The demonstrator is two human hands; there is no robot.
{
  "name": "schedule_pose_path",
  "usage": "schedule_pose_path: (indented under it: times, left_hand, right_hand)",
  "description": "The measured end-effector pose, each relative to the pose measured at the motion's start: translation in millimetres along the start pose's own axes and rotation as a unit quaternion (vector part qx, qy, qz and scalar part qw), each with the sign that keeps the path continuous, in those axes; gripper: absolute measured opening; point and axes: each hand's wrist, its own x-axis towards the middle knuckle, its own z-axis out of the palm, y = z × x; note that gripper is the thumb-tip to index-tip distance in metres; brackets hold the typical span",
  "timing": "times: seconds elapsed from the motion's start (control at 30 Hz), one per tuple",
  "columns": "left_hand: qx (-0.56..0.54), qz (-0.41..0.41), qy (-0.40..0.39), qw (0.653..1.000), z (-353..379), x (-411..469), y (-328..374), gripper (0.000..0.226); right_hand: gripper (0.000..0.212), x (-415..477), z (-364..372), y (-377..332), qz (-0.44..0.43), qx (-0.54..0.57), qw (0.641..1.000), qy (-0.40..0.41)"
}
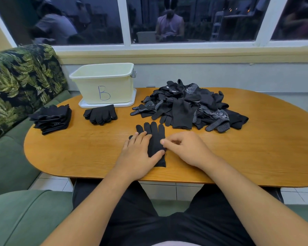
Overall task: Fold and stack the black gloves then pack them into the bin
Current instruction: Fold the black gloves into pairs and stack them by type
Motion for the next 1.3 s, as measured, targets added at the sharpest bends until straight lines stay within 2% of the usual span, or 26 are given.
schedule_pose_path:
  times: [0.07,0.13,0.33,0.47,0.6,0.7,0.8,0.87,0.93,1.0,1.07,1.17,1.3]
  left_hand:
    - [-0.005,0.003,0.0,1.0,-0.6,-0.1,0.4,0.088]
    - [-0.024,0.009,0.013,1.0,-2.0,-2.1,1.3,0.086]
    - [-0.147,-0.044,0.097,0.983,-10.7,-7.8,-10.0,0.052]
    - [-0.109,-0.073,0.074,0.989,-10.3,-2.8,-13.2,0.046]
    - [-0.068,-0.08,0.061,0.993,-17.2,4.5,-25.1,0.043]
    - [-0.084,-0.096,0.066,0.99,-20.3,7.5,-40.3,0.043]
    - [-0.141,-0.101,0.109,0.979,-18.1,6.5,-46.8,0.037]
    - [-0.166,-0.087,0.143,0.972,-18.9,1.0,-45.9,0.029]
    - [-0.17,-0.043,0.161,0.971,-20.7,-8.0,-44.5,0.021]
    - [-0.164,0.023,0.15,0.975,-23.1,-16.5,-43.5,0.016]
    - [-0.15,0.08,0.101,0.98,-24.6,-21.4,-40.8,0.013]
    - [-0.117,0.115,0.048,0.985,-23.4,-19.5,-37.7,0.012]
    - [-0.142,0.101,0.053,0.983,-25.7,-19.5,-38.6,0.018]
  right_hand:
    - [0.023,10.2,0.2,-6.2,0.028,0.016,0.999,0.026]
    - [0.023,19.5,5.4,-12.2,0.016,-0.004,1.0,0.023]
    - [0.063,27.4,30.3,-13.7,-0.004,-0.158,0.983,-0.097]
    - [0.084,24.0,31.8,-9.0,0.002,-0.201,0.968,-0.15]
    - [0.09,21.7,29.5,-10.6,0.011,-0.207,0.964,-0.167]
    - [0.089,21.4,29.7,-11.9,0.018,-0.205,0.964,-0.166]
    - [0.083,14.5,29.7,-11.0,-0.003,-0.188,0.978,-0.094]
    - [0.072,7.0,25.7,-11.4,-0.056,-0.162,0.985,-0.031]
    - [0.052,0.3,22.0,-11.9,-0.113,-0.128,0.985,-0.017]
    - [0.033,-3.9,21.8,-11.7,-0.146,-0.093,0.985,-0.028]
    - [0.024,-5.4,23.0,-11.8,-0.154,-0.076,0.984,-0.042]
    - [0.025,-5.5,22.6,-14.6,-0.146,-0.077,0.984,-0.059]
    - [0.032,-7.3,20.3,-18.4,-0.137,-0.094,0.984,-0.059]
